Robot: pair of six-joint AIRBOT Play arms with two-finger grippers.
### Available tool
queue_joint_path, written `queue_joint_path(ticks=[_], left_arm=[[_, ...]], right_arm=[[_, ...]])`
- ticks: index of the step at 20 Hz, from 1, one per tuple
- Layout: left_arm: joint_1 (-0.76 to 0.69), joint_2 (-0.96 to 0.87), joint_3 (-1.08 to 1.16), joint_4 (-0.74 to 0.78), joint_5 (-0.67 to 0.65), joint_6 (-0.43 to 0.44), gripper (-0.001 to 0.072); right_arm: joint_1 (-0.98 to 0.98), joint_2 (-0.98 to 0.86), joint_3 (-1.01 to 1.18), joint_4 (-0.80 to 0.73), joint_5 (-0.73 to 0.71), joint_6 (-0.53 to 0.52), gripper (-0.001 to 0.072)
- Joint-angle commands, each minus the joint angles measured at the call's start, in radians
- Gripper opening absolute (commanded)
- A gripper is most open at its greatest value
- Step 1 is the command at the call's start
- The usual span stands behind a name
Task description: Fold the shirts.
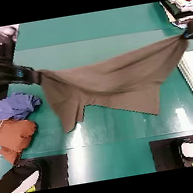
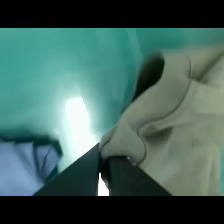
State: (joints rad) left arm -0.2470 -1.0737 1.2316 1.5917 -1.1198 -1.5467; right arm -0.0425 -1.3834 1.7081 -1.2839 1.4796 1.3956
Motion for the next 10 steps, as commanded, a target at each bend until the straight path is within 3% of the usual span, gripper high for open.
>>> queue_joint_path(ticks=[1, 3, 4, 5, 6, 7, 10], left_arm=[[0.013, -0.160, -0.105, 0.039, 0.247, -0.003, 0.0031], [0.060, -0.256, -0.042, 0.029, 0.264, -0.069, 0.0040], [0.090, -0.289, -0.011, 0.009, 0.264, -0.098, 0.0250], [0.121, -0.307, 0.010, -0.015, 0.261, -0.115, 0.0400], [0.153, -0.311, 0.027, -0.050, 0.249, -0.122, 0.0399], [0.181, -0.311, 0.040, -0.080, 0.227, -0.121, 0.0400], [0.268, -0.306, 0.060, -0.206, 0.058, -0.004, 0.0401]], right_arm=[[0.028, -0.161, -0.014, 0.010, -0.111, 0.004, 0.0013], [0.036, -0.235, 0.054, 0.010, -0.108, 0.004, 0.0015], [0.036, -0.267, 0.094, 0.010, -0.104, 0.015, 0.0021], [0.037, -0.289, 0.130, 0.011, -0.098, 0.030, 0.0174], [0.036, -0.305, 0.165, 0.011, -0.083, 0.037, 0.0377], [0.029, -0.311, 0.194, 0.011, -0.061, 0.037, 0.0428], [0.003, -0.279, 0.198, 0.040, 0.012, 0.028, 0.0429]])
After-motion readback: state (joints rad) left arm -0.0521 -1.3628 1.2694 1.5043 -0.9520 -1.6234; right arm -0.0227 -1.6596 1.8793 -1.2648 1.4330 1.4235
